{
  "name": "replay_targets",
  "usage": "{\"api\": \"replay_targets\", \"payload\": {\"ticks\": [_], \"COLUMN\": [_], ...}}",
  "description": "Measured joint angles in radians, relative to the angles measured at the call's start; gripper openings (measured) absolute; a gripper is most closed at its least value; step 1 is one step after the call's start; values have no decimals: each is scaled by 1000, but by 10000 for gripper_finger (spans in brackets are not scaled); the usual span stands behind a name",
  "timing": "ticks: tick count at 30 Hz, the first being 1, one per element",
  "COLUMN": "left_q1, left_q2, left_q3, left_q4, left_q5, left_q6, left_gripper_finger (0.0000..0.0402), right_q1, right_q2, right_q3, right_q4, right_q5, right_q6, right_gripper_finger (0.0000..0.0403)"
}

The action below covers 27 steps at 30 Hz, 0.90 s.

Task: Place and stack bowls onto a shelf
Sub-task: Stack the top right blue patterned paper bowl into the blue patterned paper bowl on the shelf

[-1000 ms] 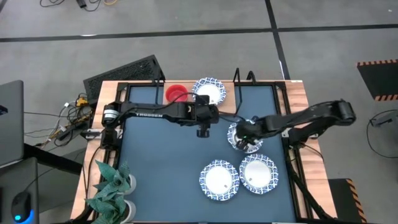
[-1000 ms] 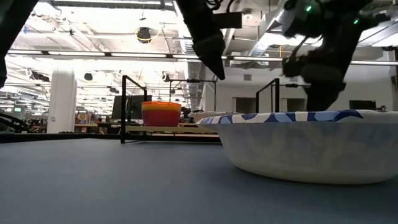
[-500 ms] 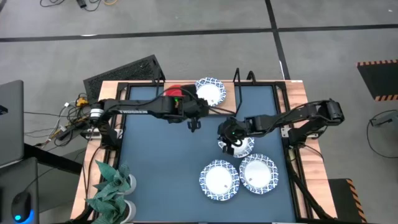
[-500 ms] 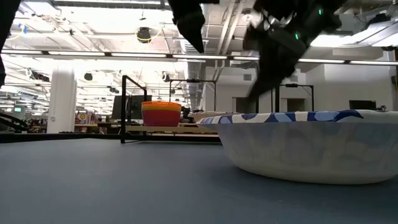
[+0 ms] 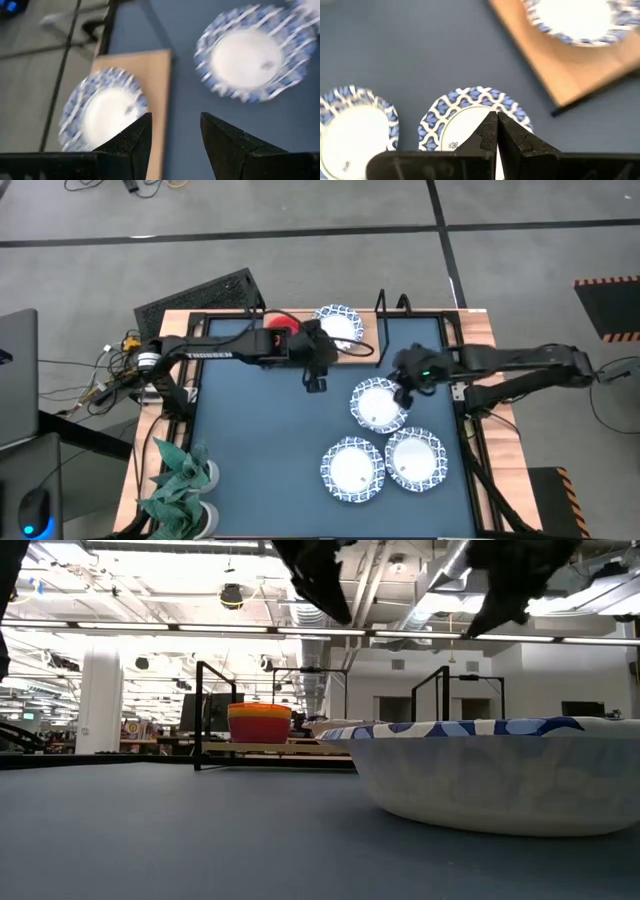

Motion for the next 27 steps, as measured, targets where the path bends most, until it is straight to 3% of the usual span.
{"api": "replay_targets", "payload": {"ticks": [4,12,18,27], "left_q1": [-14,-66,-81,-104], "left_q2": [-1,0,2,154], "left_q3": [-99,-335,-399,-357], "left_q4": [228,604,662,681], "left_q5": [118,184,219,249], "left_q6": [101,442,482,567], "left_gripper_finger": [155,155,155,156], "right_q1": [0,0,0,0], "right_q2": [-134,-279,-291,-277], "right_q3": [0,0,0,0], "right_q4": [-51,-53,-54,-81], "right_q5": [33,63,64,64], "right_q6": [79,107,107,98], "right_gripper_finger": [32,30,32,31]}}
